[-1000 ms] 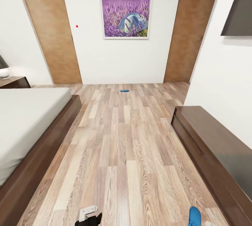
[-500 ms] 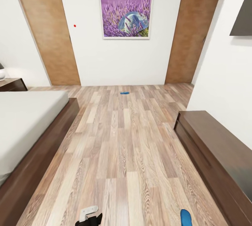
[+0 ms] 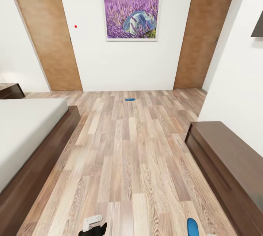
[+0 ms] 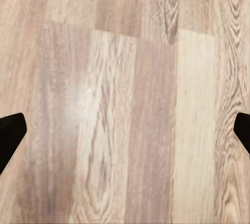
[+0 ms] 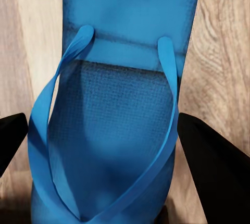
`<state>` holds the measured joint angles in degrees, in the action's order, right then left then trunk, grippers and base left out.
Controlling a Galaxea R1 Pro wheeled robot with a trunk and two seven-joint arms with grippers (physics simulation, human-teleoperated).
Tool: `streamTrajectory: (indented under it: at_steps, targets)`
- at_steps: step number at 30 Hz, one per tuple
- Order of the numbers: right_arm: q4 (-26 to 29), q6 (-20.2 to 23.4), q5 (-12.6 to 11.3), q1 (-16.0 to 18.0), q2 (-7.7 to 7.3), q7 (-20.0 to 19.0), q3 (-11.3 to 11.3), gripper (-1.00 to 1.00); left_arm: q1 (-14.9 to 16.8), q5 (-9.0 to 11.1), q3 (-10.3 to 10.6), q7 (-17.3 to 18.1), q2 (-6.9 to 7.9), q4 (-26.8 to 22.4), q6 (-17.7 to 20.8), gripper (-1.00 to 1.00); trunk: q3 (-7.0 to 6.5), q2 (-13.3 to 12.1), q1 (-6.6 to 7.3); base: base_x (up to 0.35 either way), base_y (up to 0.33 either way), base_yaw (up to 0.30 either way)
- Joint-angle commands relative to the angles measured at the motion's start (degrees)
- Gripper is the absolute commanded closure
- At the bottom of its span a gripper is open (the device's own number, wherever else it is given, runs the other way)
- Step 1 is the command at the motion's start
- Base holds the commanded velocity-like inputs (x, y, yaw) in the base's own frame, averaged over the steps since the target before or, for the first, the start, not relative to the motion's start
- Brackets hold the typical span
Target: In the bedroom, move the book from the bed onto either nightstand, and place the two sandals side by side next to the bed.
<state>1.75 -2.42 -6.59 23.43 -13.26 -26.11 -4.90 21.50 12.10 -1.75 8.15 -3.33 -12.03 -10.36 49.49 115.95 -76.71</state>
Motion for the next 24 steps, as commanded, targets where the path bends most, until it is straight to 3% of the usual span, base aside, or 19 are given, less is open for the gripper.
streamTrajectory:
  at_steps: [1, 24]
  targets:
    - [-0.1, 0.0, -0.2, 0.0, -0.01, -0.3, -0.5, 1.0, 0.0, 0.5, -0.2, 0.4, -0.01, 0.1, -0.1, -1.0, 0.05, 0.0, -0.03, 0.326, 0.0, 0.0]
    - [-0.1, 0.0, -0.4, 0.0, -0.02, -0.3, -0.6, 1.0, 0.0, 0.5, -0.2, 0.4, -0.01, 0.1, -0.1, -1.0, 0.05, 0.0, -0.03, 0.327, 0.0, 0.0]
